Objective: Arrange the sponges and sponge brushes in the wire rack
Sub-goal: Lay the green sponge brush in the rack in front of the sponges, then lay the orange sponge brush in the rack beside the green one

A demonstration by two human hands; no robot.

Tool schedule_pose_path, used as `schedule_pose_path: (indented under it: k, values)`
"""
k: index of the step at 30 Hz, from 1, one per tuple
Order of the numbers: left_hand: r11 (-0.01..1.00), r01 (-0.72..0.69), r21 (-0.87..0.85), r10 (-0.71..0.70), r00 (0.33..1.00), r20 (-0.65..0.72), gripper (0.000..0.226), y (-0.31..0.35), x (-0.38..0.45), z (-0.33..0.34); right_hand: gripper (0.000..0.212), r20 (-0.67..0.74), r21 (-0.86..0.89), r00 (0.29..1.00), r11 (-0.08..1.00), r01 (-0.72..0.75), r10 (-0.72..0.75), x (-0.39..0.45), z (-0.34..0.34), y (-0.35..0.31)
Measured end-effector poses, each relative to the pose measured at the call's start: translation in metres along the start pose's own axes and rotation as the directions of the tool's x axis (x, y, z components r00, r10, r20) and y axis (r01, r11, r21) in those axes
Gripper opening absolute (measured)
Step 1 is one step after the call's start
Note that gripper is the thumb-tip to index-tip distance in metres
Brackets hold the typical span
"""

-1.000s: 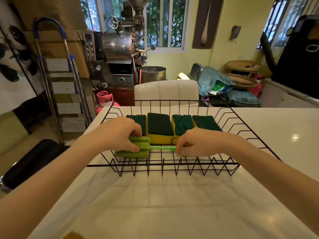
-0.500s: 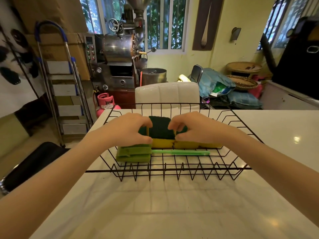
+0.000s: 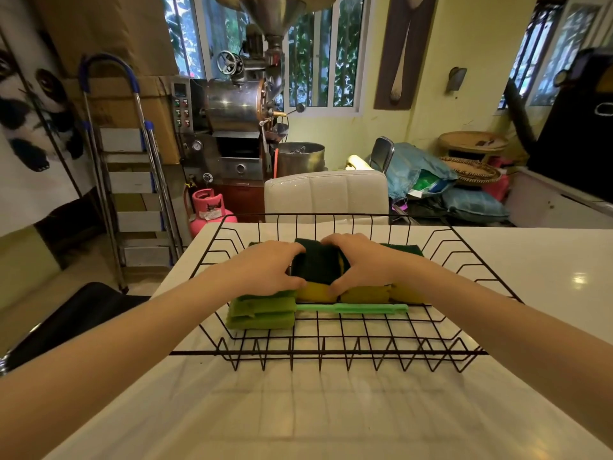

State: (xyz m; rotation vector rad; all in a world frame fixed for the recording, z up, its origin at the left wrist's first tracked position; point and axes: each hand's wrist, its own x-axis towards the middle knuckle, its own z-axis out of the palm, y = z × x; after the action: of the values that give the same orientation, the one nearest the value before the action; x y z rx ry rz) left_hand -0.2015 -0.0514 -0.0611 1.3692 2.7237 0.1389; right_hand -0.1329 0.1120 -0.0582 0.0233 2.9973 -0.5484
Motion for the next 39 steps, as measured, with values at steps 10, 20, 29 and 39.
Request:
schedule_pose_path:
  k: [10, 20, 29, 39]
  values:
    - [0.995, 0.032, 0.092, -0.041, 0.995, 0.094, 0.062, 0.002, -0.002, -0.004, 0.076, 0.032, -0.182, 0.999, 0.983, 0.035, -0.030, -0.005, 0.002, -0.003]
    - [0.973, -0.024, -0.230, 0.022, 1.000, -0.011, 0.061, 0.026, -0.042, -0.039, 0.083, -0.151, 0.080, 0.984, 0.991, 0.104, -0.091, -0.060, -0.018, -0.016]
    - [0.875, -0.206, -0.439, 0.102, 0.963, -0.247, 0.080, 0.051, -0.139, -0.037, 0.078, -0.343, 0.195, 0.915, 0.937, 0.290, -0.212, -0.143, -0.003, -0.062]
    - [0.890, -0.087, -0.447, 0.093, 0.996, -0.008, 0.078, 0.050, -0.225, -0.001, 0.067, 0.072, 0.195, 0.961, 0.948, 0.251, -0.269, -0.199, 0.049, -0.092]
